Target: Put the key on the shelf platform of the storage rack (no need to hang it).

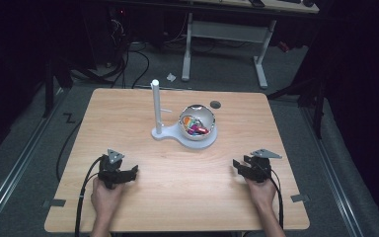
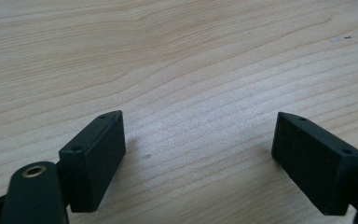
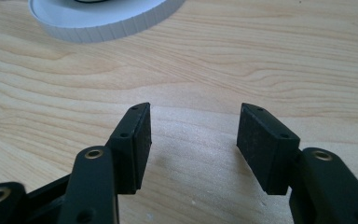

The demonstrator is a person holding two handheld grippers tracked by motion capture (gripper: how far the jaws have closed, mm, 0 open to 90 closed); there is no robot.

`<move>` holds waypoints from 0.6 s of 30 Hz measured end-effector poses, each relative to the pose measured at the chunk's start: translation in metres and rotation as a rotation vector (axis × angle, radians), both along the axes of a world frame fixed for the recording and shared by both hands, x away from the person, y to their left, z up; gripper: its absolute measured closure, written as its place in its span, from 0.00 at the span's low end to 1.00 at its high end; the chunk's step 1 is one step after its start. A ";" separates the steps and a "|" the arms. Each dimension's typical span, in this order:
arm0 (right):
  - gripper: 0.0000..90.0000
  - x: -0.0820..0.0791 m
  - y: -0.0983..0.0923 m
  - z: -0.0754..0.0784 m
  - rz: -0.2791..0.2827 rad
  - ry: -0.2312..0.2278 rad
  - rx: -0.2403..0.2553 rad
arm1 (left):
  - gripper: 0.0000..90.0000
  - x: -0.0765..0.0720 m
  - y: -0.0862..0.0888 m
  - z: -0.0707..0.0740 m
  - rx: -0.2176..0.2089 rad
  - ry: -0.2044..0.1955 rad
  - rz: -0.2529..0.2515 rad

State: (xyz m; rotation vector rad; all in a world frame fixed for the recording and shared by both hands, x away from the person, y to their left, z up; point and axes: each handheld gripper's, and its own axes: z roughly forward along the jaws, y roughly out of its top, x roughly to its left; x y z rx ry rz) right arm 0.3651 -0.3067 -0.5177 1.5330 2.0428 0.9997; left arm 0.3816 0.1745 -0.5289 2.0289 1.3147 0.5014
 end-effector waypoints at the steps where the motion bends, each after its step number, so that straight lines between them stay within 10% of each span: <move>1: 0.50 0.000 0.000 0.000 -0.004 -0.002 0.001 | 0.20 0.000 0.000 0.000 0.000 0.000 0.000; 18: 0.47 -0.001 0.012 -0.001 -0.001 0.023 -0.125 | 0.20 0.000 0.000 0.000 0.001 0.000 -0.001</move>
